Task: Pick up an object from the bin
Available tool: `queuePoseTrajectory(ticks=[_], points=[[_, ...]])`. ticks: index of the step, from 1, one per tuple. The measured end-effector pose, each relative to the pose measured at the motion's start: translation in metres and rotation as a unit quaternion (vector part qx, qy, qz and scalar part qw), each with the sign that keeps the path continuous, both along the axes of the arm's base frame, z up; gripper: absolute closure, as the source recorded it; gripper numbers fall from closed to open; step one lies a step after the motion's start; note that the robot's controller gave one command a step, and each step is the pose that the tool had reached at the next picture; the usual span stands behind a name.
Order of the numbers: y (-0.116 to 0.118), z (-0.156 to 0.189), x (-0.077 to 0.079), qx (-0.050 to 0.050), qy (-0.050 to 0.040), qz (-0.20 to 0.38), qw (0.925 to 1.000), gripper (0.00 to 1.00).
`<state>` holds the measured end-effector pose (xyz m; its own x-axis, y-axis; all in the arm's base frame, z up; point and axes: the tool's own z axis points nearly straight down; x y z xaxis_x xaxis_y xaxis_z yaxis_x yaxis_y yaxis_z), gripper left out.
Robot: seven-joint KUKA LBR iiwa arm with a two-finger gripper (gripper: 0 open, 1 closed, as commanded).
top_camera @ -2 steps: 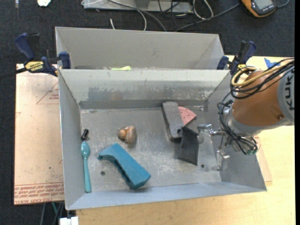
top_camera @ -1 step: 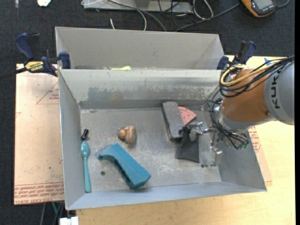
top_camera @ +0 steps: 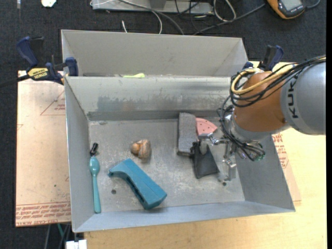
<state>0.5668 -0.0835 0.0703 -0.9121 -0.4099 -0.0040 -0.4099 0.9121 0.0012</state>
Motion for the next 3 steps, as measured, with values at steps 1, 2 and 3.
queuePoseTrajectory(ticks=[1,2,3], points=[[0.008,0.000,-0.004,0.001,0.0004,0.004,1.0000,0.00],[0.031,0.000,0.006,0.000,-0.0013,0.097,0.9953,0.00],[0.044,0.000,0.009,0.000,-0.0016,0.140,0.9901,0.00]])
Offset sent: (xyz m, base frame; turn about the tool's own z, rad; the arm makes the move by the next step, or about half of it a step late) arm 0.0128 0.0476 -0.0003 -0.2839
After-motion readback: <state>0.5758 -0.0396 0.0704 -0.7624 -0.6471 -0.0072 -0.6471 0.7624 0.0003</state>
